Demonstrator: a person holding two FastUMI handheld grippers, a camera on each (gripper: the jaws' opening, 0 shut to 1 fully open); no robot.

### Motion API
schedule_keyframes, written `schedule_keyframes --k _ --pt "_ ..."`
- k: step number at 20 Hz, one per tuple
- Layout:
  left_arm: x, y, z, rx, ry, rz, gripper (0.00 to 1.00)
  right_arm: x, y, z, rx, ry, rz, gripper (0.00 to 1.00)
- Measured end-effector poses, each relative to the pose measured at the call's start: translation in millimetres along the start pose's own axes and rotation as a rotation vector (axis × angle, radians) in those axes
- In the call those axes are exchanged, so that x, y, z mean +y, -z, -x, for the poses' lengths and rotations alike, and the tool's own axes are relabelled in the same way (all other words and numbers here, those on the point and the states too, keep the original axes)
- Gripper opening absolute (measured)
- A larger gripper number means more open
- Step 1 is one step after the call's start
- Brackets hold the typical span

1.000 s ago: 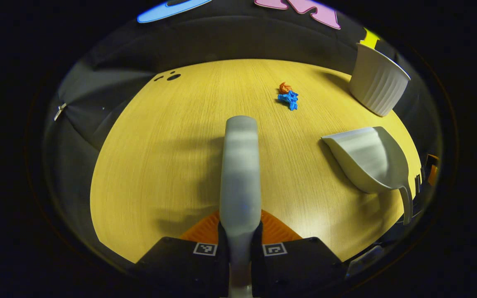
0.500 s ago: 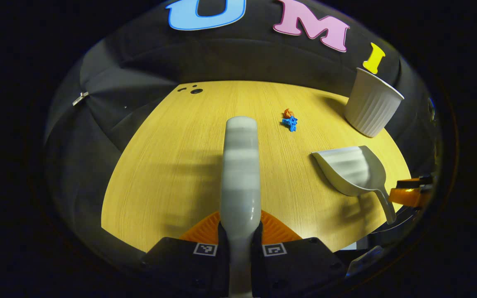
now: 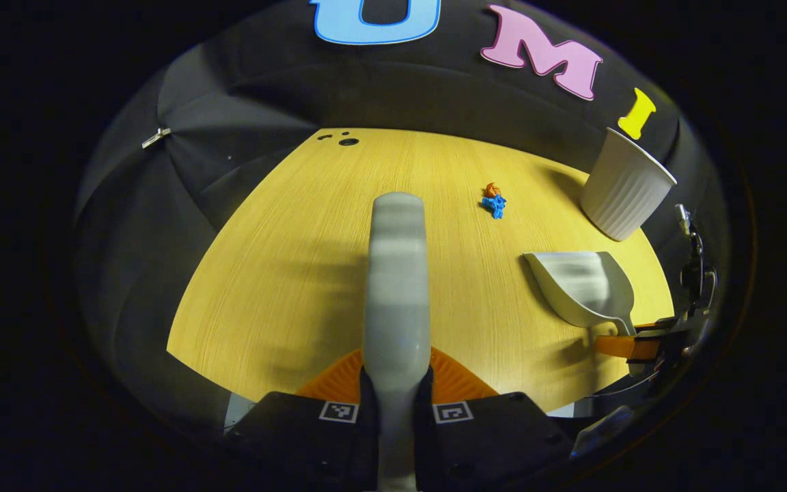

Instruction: Pick up the small broom and dustpan from the desktop, sweep the trash into the dustpan with the broom, and then empty the trash into the garbage bin.

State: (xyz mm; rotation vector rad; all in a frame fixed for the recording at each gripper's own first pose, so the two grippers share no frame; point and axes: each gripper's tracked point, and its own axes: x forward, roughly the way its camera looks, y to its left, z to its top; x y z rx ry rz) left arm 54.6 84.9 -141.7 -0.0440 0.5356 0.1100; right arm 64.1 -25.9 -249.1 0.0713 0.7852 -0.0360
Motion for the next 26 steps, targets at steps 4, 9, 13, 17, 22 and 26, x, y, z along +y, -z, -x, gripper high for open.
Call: schedule_keyframes --k 4,9,13,17,22,26 --pt "0 -4 -8 0.024 -0.027 0.033 0.25 0 -10 -9 -0.010 0.043 0.088 0.73" --pt "-14 -10 -24 0.050 -0.030 0.026 0.25 1 -13 -10 0.039 -0.028 0.102 0.38" --pt "-25 -25 -42 0.063 -0.027 -0.031 0.25 -4 -8 -6 0.087 -0.112 0.119 0.34" --pt "-39 -56 -67 0.073 -0.013 -0.133 0.25 -16 -13 -5 0.086 -0.107 0.205 0.34" --pt "-59 -96 -106 0.085 0.007 -0.251 0.25 -25 -28 -3 0.076 -0.134 0.224 0.34" --pt "-76 -121 -142 0.089 0.025 -0.293 0.25 -32 -41 5 0.073 -0.155 0.249 0.34"
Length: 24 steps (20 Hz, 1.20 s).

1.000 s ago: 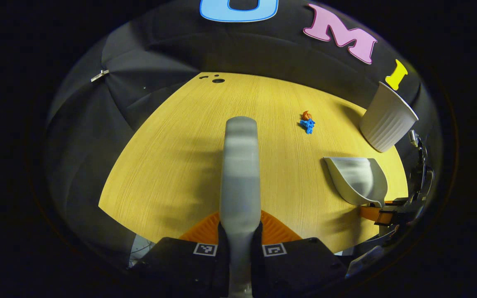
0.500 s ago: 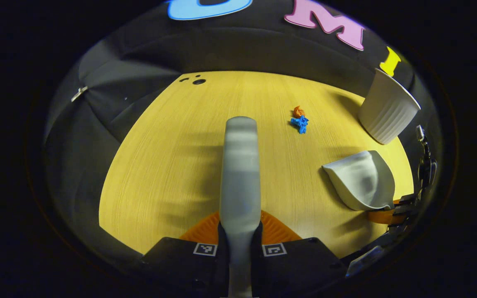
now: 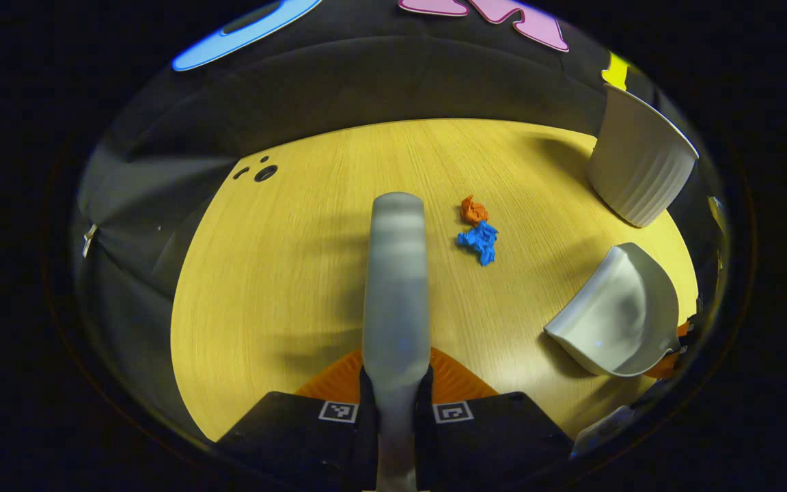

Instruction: Pick up the small broom and dustpan from the desktop, sweep the trash into the dustpan with the broom, and then empty the trash into the garbage bin.

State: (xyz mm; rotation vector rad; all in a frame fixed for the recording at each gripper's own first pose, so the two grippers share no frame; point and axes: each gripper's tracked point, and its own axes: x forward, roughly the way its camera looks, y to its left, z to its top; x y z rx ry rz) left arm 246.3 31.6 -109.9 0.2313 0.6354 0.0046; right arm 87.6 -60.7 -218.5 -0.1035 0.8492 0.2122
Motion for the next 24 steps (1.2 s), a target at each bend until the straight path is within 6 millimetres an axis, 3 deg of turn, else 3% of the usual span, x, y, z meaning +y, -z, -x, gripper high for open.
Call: schedule_keyframes --k 5,7,8,10,13,18,24 --pt "-9 -25 -43 0.050 0.025 -0.074 0.25 -13 -12 5 -0.011 -0.017 0.020 0.30" --pt "-12 -41 -59 0.066 0.049 -0.157 0.24 -23 -16 6 -0.013 -0.019 0.039 0.34" --pt "-13 -45 -64 0.075 0.057 -0.181 0.24 -25 -15 5 -0.005 -0.021 0.054 0.37" --pt "-15 -60 -71 0.072 0.060 -0.245 0.24 -29 -12 4 0.013 -0.030 0.080 0.30" --pt "-31 -68 -74 0.066 0.120 -0.358 0.26 -30 -9 2 0.029 -0.037 0.130 0.34" --pt "-80 -54 -69 0.081 0.284 -0.432 0.26 -23 -8 -1 0.036 -0.052 0.167 0.34" --pt "-156 -4 -27 0.148 0.522 -0.561 0.24 -21 -8 -6 0.023 -0.055 0.195 0.34"
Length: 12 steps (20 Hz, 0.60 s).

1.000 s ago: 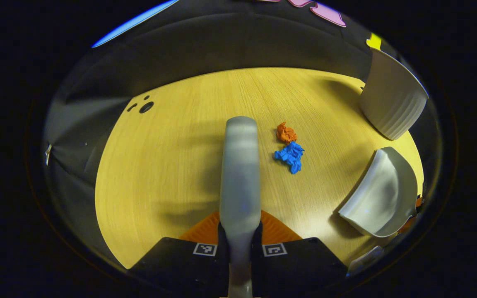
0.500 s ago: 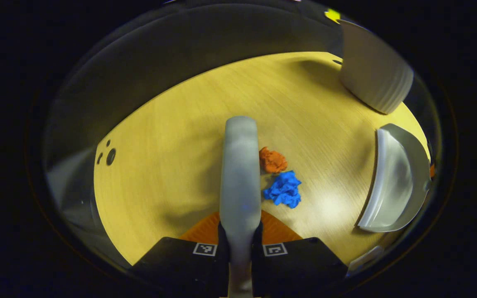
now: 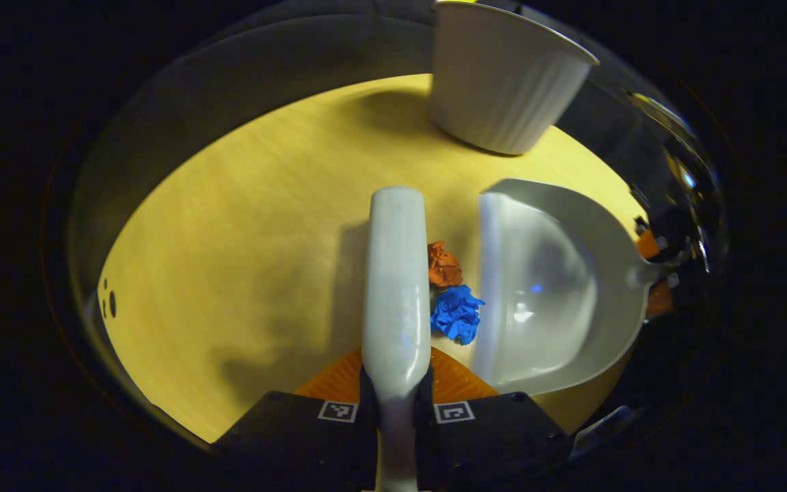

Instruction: Pick up the small broom and dustpan from the desktop, sweep the trash into the dustpan with the broom, and then empty the trash into the garbage bin.

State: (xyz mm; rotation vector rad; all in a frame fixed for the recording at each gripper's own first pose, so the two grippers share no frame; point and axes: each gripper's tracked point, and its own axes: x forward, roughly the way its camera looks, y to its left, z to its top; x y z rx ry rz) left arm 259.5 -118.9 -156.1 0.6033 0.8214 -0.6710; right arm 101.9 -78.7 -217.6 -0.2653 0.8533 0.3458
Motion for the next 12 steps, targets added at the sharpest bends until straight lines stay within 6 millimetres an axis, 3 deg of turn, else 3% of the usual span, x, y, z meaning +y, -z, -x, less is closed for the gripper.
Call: schedule_keyframes --k 6,7,8,12 --pt "-62 6 4 0.044 0.195 0.004 0.29 -1 4 -1 -0.022 0.010 0.024 0.34" --pt "-59 6 4 0.046 0.178 -0.016 0.24 -1 3 -1 -0.026 0.009 0.019 0.34" --pt "-56 4 4 0.037 0.148 -0.025 0.27 0 3 -1 -0.030 0.006 0.008 0.37" --pt "-52 0 17 -0.031 0.060 0.069 0.27 5 2 -7 -0.053 0.013 -0.044 0.34"
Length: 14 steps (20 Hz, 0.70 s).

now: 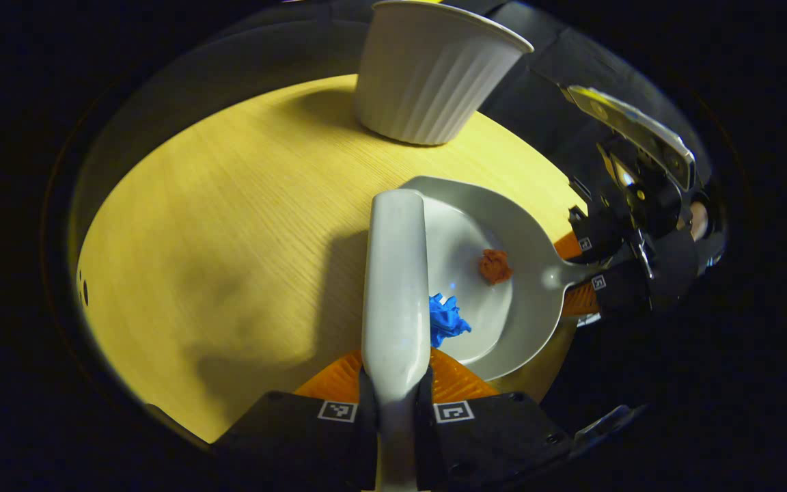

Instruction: Pick up the small broom and dustpan from the desktop, sweep the trash into the dustpan with the broom, and then empty the trash into the garbage bin.

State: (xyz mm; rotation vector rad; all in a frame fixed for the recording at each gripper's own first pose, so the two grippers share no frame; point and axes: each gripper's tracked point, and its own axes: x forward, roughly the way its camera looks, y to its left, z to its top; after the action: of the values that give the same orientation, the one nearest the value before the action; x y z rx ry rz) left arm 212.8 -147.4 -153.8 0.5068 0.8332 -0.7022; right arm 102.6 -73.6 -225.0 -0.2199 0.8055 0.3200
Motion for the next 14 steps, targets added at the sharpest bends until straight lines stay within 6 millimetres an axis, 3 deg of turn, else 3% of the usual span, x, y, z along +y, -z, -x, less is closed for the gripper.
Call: schedule_keyframes --k 6,9,10,14 --pt "16 18 49 -0.163 -0.141 0.180 0.27 12 -2 4 -0.014 0.006 -0.110 0.30" --pt "22 57 68 -0.217 -0.165 0.265 0.26 13 4 10 -0.034 0.049 -0.147 0.37" --pt "24 71 73 -0.228 -0.172 0.285 0.26 14 3 14 -0.036 0.054 -0.175 0.34" --pt "35 121 100 -0.255 -0.181 0.343 0.27 9 -4 29 -0.063 0.130 -0.233 0.37"
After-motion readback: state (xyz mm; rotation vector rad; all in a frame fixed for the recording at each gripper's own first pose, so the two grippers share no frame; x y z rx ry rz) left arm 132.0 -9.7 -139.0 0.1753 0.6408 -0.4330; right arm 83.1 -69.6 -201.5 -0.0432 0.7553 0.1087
